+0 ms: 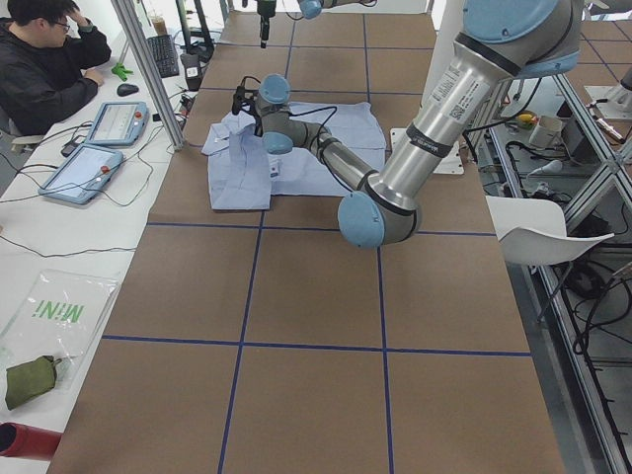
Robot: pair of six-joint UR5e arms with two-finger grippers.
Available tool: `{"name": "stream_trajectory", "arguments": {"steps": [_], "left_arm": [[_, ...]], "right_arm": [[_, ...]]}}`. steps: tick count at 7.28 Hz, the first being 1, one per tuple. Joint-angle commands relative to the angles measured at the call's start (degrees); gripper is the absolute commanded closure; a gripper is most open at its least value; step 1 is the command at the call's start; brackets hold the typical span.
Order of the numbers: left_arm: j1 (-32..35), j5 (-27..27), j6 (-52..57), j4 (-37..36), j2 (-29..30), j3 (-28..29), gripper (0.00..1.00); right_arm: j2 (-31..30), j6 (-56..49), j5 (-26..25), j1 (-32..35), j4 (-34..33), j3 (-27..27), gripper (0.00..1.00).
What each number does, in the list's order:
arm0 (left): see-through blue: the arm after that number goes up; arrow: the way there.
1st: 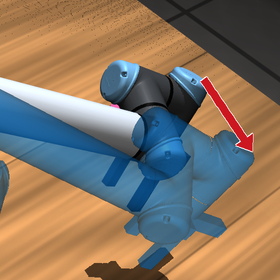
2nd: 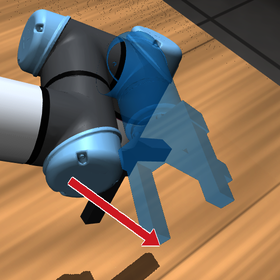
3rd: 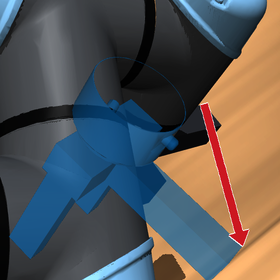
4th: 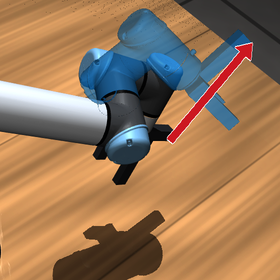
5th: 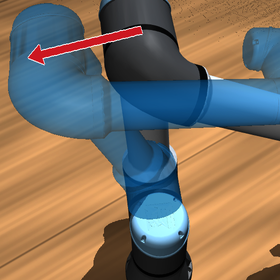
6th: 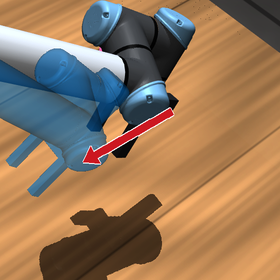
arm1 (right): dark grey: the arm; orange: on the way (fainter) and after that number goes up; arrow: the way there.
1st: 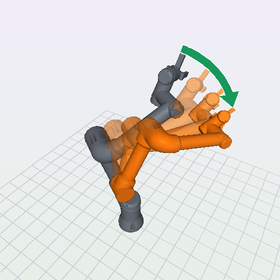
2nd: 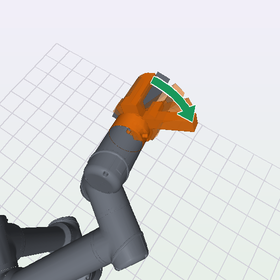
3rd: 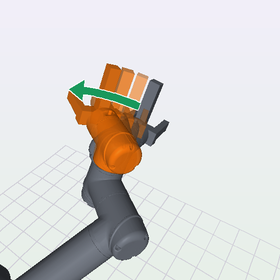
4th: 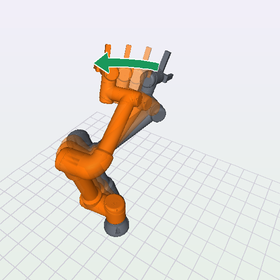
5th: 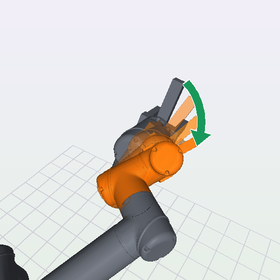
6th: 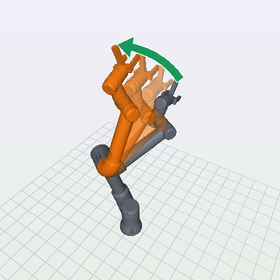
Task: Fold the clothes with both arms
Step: 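Fold the sleeve with the left gripper across the shirt toward the collar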
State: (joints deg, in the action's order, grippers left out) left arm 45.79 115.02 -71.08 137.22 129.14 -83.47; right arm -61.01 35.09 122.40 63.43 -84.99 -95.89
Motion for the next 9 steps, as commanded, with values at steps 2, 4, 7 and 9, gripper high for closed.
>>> {"name": "stream_trajectory", "arguments": {"steps": [2, 4, 7, 9], "left_arm": [[-4.82, -3.14, -5.81, -0.03, 12.07, 9.43, 1.0], [-6.92, -6.01, -6.0, -0.03, 13.86, 11.4, 1.0], [-10.8, -8.67, -8.26, 0.06, 13.86, 12.01, 0.01], [-10.72, -8.86, -7.95, -0.98, 13.78, 10.62, 0.0]], "right_arm": [[-0.25, 0.06, 0.03, -0.15, 0.0, -0.52, 0.0], [-0.25, 0.15, -0.05, -0.32, 0.0, -0.61, 0.0], [-0.25, 0.59, -0.23, -1.11, 0.0, -0.44, 0.0], [-0.25, 1.73, -0.32, -1.9, 0.0, -0.52, 0.0]]}}
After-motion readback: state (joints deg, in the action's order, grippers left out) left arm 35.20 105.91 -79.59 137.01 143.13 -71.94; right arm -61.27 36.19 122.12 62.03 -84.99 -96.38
